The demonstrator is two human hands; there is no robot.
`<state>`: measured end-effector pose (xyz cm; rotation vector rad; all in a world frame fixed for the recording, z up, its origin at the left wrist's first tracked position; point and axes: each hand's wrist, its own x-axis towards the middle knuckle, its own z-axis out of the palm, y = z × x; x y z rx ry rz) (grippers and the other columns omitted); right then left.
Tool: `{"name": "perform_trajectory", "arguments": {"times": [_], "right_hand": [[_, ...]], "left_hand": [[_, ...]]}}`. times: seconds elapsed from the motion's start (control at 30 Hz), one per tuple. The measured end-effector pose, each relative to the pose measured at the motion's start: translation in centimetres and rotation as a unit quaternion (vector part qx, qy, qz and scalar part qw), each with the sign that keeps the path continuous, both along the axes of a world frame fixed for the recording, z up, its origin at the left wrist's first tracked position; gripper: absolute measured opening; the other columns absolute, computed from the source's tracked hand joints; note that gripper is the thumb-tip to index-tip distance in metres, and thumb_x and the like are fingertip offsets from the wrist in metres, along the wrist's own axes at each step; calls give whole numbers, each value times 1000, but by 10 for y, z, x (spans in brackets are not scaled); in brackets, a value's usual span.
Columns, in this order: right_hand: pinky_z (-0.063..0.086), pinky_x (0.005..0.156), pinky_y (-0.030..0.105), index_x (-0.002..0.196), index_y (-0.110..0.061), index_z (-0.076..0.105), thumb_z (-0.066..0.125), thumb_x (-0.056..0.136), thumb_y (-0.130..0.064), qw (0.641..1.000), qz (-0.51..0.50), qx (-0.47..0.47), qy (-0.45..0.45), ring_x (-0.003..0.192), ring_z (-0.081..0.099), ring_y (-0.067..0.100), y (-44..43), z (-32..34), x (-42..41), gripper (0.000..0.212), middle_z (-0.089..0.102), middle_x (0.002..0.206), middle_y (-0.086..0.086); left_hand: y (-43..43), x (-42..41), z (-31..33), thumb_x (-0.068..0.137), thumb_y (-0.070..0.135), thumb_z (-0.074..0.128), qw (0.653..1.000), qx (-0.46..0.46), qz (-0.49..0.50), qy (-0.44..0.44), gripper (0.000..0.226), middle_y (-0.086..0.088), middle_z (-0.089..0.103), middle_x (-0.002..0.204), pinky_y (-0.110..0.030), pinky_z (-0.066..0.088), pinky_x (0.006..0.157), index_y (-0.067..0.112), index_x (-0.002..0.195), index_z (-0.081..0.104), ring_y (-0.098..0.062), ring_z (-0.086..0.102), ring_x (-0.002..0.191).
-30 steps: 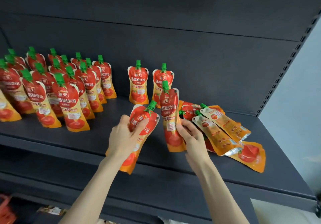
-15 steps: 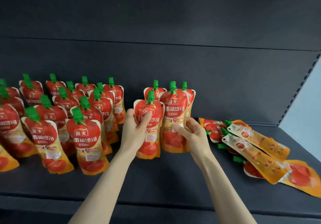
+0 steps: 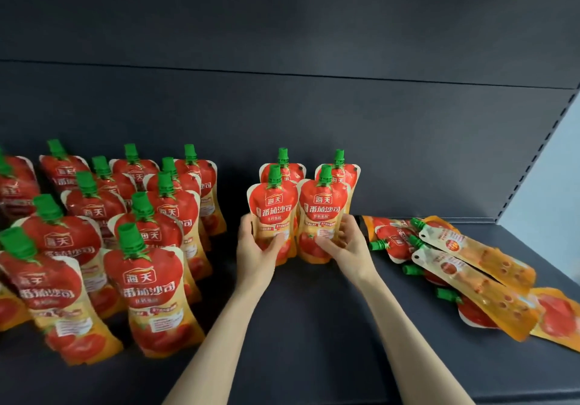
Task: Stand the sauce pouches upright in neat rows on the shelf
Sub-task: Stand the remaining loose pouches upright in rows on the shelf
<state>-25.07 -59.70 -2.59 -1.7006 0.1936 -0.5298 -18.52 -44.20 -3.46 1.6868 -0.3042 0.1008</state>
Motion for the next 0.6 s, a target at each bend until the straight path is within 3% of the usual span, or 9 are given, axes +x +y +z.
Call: {"name": "perform_trajectory", "arguments": {"times": [0.1, 0.27, 0.37, 0.47, 0.6], "right_hand": [[49, 72, 9, 123, -14, 46, 70, 80, -5, 999, -25, -27, 7, 90, 61, -10, 1, -3, 3, 51, 63, 106, -9], [45, 73, 3, 120, -15, 46, 68, 83, -12, 994, -83, -68, 10, 93, 59, -2, 5, -13, 2, 43, 59, 104, -17], [42, 76, -1, 122, -17, 42, 65, 86, -13, 993, -81, -81, 20, 90, 55, -13, 8, -12, 2, 43, 55, 103, -22], [48, 89, 18, 124, -27, 38, 67, 85, -17, 991, -68, -102, 44, 98, 57, -6, 9, -14, 3, 49, 58, 112, -15], [50, 92, 31, 117, -35, 36, 70, 83, -18, 987, -74, -132, 58, 108, 59, 10, 7, -18, 4, 52, 61, 116, -9]], "left_hand": [[6, 4, -9, 79, 31, 73, 999, 27, 20, 11, 55, 1, 56, 120, -34, 50, 89, 19, 124, 45, -15, 55, 110], [11, 4, -7, 81, 21, 71, 999, 25, 30, -26, 48, 1, 60, 114, -12, 45, 77, 13, 123, 48, -9, 56, 101], [12, 5, -10, 82, 22, 70, 998, 42, 38, -41, 53, -4, 59, 121, -25, 48, 86, 13, 128, 45, -14, 56, 107], [13, 6, -11, 82, 21, 70, 996, 66, 40, -36, 60, -9, 56, 128, -37, 47, 95, 13, 133, 41, -22, 53, 117], [12, 7, -13, 83, 11, 68, 995, 85, 48, -27, 55, -11, 55, 128, -30, 42, 92, 10, 132, 42, -24, 52, 119]]}}
